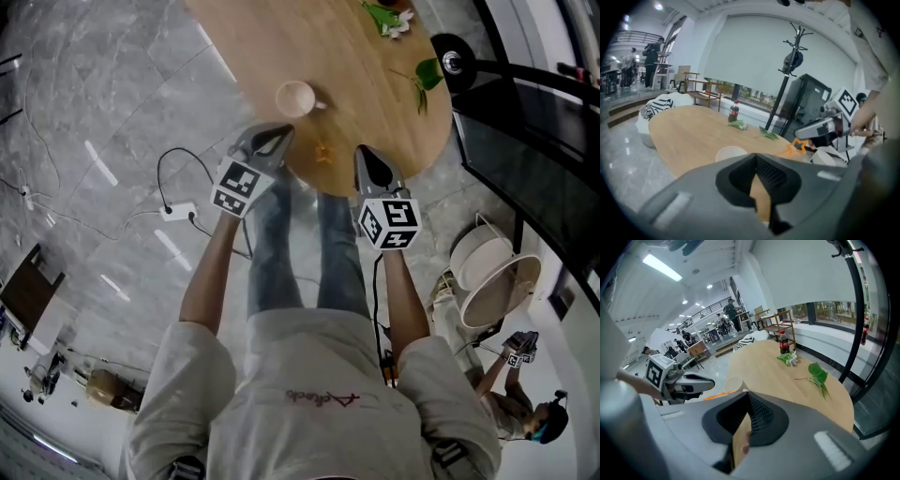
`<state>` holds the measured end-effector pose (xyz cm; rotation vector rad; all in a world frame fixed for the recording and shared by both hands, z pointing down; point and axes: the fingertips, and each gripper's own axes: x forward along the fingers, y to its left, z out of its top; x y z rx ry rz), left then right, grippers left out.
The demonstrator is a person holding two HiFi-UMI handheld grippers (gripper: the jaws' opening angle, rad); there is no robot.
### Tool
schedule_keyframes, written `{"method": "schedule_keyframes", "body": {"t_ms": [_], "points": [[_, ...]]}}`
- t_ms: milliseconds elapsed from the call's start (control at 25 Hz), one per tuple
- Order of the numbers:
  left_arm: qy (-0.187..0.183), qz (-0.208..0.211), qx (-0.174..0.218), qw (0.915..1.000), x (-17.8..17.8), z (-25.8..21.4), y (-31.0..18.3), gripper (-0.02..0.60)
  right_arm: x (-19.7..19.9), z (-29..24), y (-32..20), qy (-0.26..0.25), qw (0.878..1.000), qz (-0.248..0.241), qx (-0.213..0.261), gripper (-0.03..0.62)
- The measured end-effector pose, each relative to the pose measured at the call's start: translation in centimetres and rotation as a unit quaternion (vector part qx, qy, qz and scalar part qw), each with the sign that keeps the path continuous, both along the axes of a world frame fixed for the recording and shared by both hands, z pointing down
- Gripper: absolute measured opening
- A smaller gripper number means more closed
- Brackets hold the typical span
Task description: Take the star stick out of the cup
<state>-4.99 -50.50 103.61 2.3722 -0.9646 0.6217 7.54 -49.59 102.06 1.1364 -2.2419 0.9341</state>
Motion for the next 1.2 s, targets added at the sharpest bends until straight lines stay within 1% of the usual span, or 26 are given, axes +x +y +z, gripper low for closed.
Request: {"method": "schedule_keyframes", "body": {"t_ms": [120, 200, 280, 360, 440, 560, 760, 880, 960, 1000, 1080, 1200], "points": [[-0.026, 0.036, 0.013, 0.9989, 0.5, 1.2, 0.1, 0.0, 0.3, 1.3, 0.5, -0.001, 1.0, 0.002, -0.006, 0.003], [-0.047, 0.064, 0.026, 0.9965, 0.6, 1.8, 0.2, 0.0, 0.4, 1.9, 0.8, 0.0, 1.0, 0.003, -0.01, 0.003], [-0.068, 0.092, 0.04, 0.9926, 0.8, 2.4, 0.3, 0.0, 0.5, 2.4, 0.9, 0.0, 1.0, 0.003, -0.011, 0.003], [-0.091, 0.123, 0.057, 0.9865, 1.2, 2.9, 0.3, 0.0, 0.6, 2.9, 1.0, 0.001, 1.0, 0.003, -0.013, 0.003], [-0.115, 0.156, 0.076, 0.9781, 1.6, 3.3, 0.3, 0.0, 0.8, 3.3, 1.1, 0.001, 1.0, 0.002, -0.015, 0.003], [-0.148, 0.201, 0.102, 0.963, 2.1, 3.8, 0.1, 0.0, 0.8, 3.7, 1.0, 0.002, 1.0, 0.0, -0.018, 0.003], [-0.19, 0.267, 0.13, 0.9359, 2.7, 4.5, 0.2, 0.0, 0.8, 3.8, 1.1, 0.0, 1.0, -0.001, -0.019, 0.003], [-0.208, 0.295, 0.146, 0.9209, 3.1, 4.9, 0.0, 0.0, 1.0, 3.9, 1.0, -0.002, 1.0, -0.001, -0.019, 0.003], [-0.216, 0.31, 0.152, 0.9136, 3.2, 5.1, 0.0, 0.012, 1.0, 4.0, 1.0, -0.003, 1.0, 0.0, -0.02, 0.003], [-0.218, 0.316, 0.152, 0.9108, 3.3, 5.3, 0.1, 0.047, 1.0, 4.0, 0.9, -0.003, 1.0, 0.001, -0.019, 0.003], [-0.222, 0.328, 0.152, 0.9054, 3.3, 5.6, 0.3, 0.075, 1.0, 4.0, 0.9, -0.004, 1.0, 0.002, -0.019, 0.003], [-0.232, 0.342, 0.157, 0.8969, 3.7, 6.1, 0.4, 0.101, 1.3, 4.2, 0.9, -0.003, 1.0, 0.003, -0.02, 0.003]]}}
